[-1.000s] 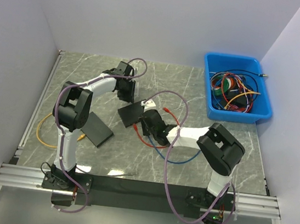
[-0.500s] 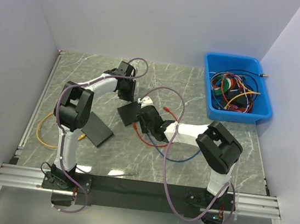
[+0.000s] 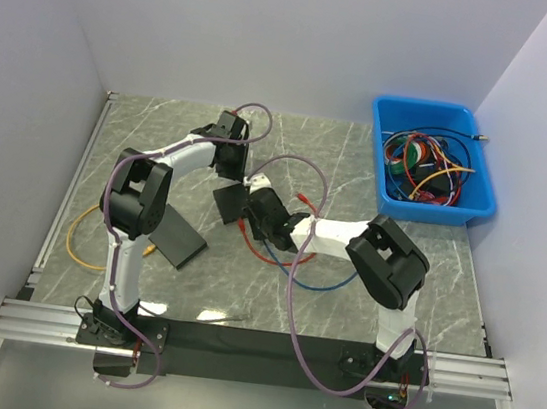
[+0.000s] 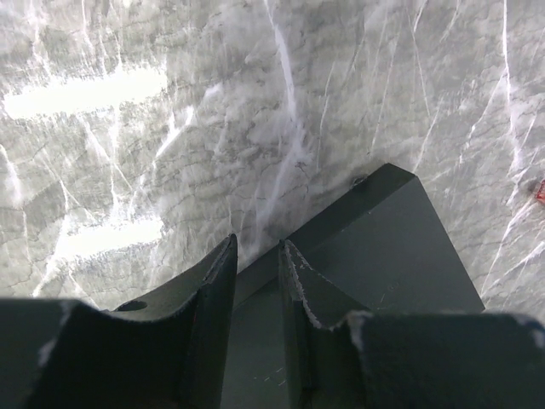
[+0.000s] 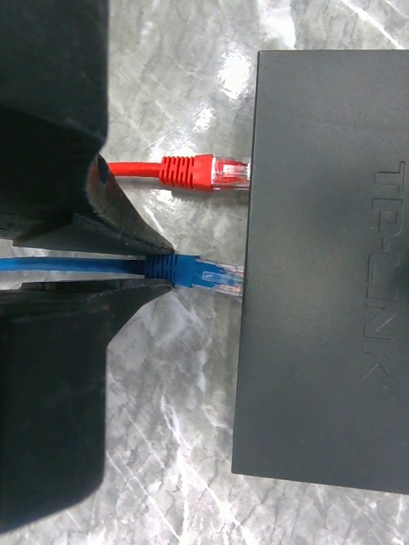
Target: Insert the plug into the switch port
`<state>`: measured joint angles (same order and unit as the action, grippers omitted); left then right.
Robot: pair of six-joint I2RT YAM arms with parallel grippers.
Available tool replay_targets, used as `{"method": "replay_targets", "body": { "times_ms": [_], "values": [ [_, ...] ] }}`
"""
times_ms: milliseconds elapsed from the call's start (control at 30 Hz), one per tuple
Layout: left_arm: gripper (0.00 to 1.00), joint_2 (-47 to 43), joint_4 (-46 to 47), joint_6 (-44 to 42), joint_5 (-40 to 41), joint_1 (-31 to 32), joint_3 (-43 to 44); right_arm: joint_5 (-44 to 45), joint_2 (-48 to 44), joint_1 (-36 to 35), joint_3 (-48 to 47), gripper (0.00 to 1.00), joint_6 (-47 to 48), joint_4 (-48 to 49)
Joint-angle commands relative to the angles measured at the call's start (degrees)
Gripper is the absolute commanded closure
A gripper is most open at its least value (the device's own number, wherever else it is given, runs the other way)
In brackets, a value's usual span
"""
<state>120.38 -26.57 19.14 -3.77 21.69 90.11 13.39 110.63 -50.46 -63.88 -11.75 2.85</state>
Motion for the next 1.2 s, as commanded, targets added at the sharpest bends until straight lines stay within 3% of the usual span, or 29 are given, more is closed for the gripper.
{"method": "replay_targets", "body": {
  "times_ms": [0, 367, 567, 1167],
  "values": [
    [0.67, 1.7, -9.56, 0.29, -8.36, 4.32, -0.19, 1.38, 2.22, 2.2, -4.85, 1.0, -0.2, 11.04],
    [0.67, 1.88, -10.08, 0.11, -6.69, 5.29, -0.11, 1.47, -2.08, 4.49, -4.85, 1.0, -1.0, 11.48],
    [0.67, 1.97, -10.26, 0.11, -6.51, 5.73, -0.11, 0.5, 0.02, 5.98, -10.73, 1.0, -0.99, 8.05],
    [0.67, 2.67, -10.52, 0.02, -8.18, 6.52, -0.02, -4.6, 5.29, 7.74, -13.2, 1.0, -3.9, 9.01]
  ]
}}
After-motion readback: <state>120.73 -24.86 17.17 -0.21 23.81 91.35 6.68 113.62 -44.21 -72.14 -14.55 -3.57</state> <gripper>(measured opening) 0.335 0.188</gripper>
